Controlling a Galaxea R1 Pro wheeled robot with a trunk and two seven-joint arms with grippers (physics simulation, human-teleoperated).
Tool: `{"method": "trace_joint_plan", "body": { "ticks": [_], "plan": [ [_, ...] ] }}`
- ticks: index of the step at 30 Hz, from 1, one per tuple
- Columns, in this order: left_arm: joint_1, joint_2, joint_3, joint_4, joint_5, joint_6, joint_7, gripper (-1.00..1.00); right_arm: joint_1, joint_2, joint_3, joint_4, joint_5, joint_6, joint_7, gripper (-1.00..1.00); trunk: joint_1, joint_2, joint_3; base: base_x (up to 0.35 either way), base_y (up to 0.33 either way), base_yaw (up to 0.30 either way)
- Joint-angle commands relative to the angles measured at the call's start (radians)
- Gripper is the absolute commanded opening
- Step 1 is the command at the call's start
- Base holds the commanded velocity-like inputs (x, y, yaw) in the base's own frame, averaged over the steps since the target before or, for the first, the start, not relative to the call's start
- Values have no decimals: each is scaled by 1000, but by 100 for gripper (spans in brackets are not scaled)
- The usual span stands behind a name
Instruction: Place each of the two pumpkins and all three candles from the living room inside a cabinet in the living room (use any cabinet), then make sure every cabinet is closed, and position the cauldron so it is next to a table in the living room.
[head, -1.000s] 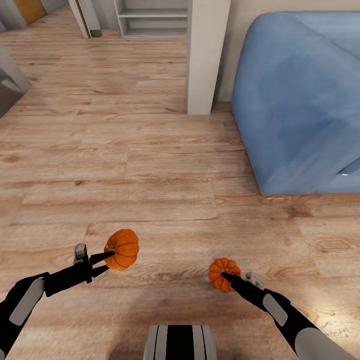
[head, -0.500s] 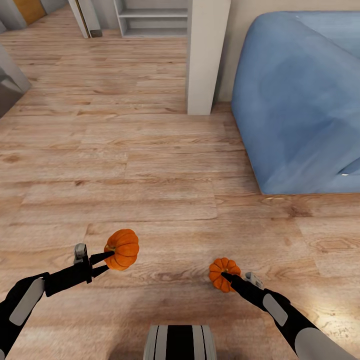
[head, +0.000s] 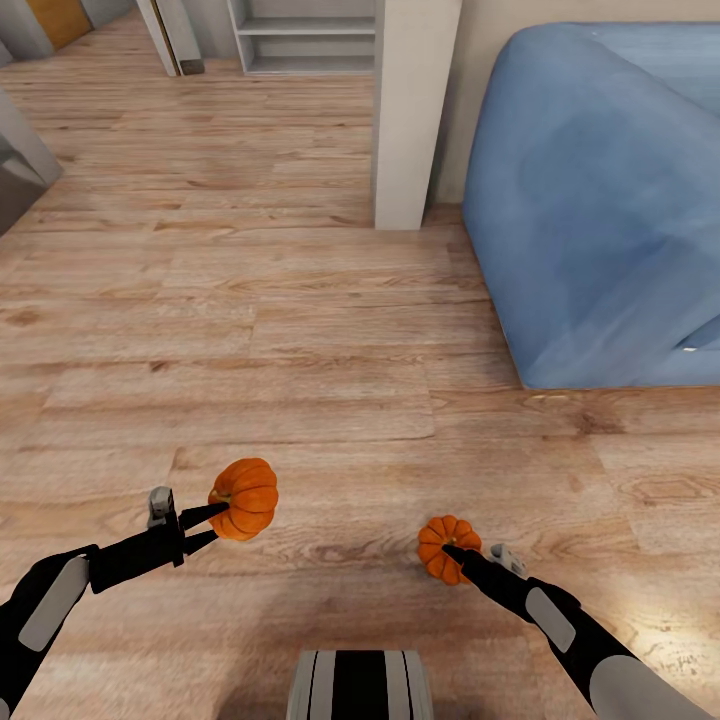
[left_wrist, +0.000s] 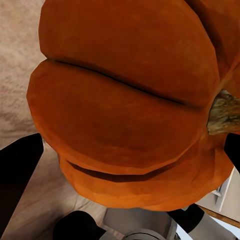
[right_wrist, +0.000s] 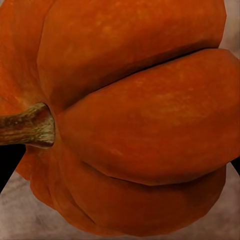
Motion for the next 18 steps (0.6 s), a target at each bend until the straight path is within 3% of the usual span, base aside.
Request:
{"method": "trace_joint_plan", "body": {
  "ticks": [1, 7, 18],
  "plan": [
    [0, 0, 1, 0, 0, 4, -2, -100, 0, -1, 1, 2, 12, -1, -5, -100, 0, 0, -1, 0, 0, 0],
    [0, 0, 1, 0, 0, 4, -2, -100, 0, -1, 1, 2, 12, -1, -5, -100, 0, 0, -1, 0, 0, 0],
    [0, 0, 1, 0, 0, 4, -2, -100, 0, -1, 1, 1, 15, -1, -5, -100, -5, 2, 42, 0, 0, 0]
  ]
}}
